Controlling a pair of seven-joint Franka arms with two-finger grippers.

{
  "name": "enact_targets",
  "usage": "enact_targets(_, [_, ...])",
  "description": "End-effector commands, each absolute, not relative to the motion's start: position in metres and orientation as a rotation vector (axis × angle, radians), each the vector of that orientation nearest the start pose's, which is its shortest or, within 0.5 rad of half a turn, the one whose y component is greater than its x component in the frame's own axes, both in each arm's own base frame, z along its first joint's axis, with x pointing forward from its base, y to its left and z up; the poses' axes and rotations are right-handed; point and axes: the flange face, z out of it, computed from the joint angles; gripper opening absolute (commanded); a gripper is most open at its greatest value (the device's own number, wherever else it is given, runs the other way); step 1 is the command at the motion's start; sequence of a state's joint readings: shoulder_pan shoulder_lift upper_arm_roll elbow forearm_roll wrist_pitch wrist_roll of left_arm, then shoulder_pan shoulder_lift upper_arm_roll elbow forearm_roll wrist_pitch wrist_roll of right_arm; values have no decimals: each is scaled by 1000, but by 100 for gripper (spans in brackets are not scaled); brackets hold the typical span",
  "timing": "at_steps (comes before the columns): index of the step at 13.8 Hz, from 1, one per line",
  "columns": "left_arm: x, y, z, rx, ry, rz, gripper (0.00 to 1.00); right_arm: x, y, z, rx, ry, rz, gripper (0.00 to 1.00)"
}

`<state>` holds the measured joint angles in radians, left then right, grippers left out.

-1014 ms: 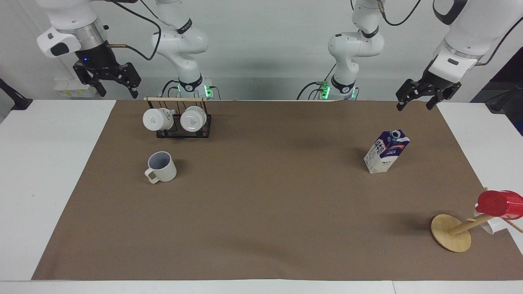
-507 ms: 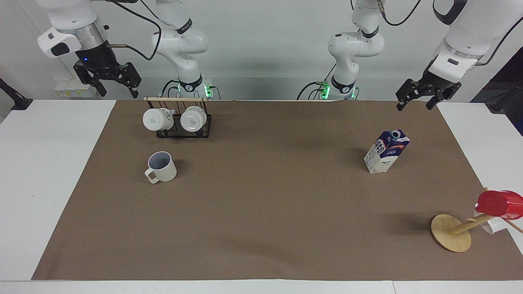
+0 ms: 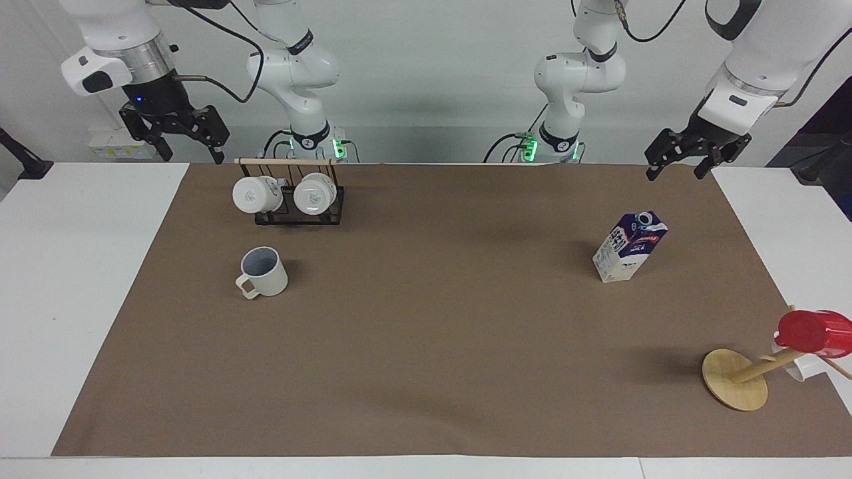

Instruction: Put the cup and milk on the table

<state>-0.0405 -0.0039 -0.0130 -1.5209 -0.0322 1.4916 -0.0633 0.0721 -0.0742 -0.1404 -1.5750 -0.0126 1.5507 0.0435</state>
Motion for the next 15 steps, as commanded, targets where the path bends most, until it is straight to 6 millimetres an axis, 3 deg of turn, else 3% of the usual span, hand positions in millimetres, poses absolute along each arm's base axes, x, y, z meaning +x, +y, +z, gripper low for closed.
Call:
enact_targets(1, [541,-31,649,-3179,-26,55,100,519,-39,660,-3146,209,-91,100])
enact_targets(15, [541,-31,649,-3180,-26,53,100,516,-36,659,-3143,203,-83,100])
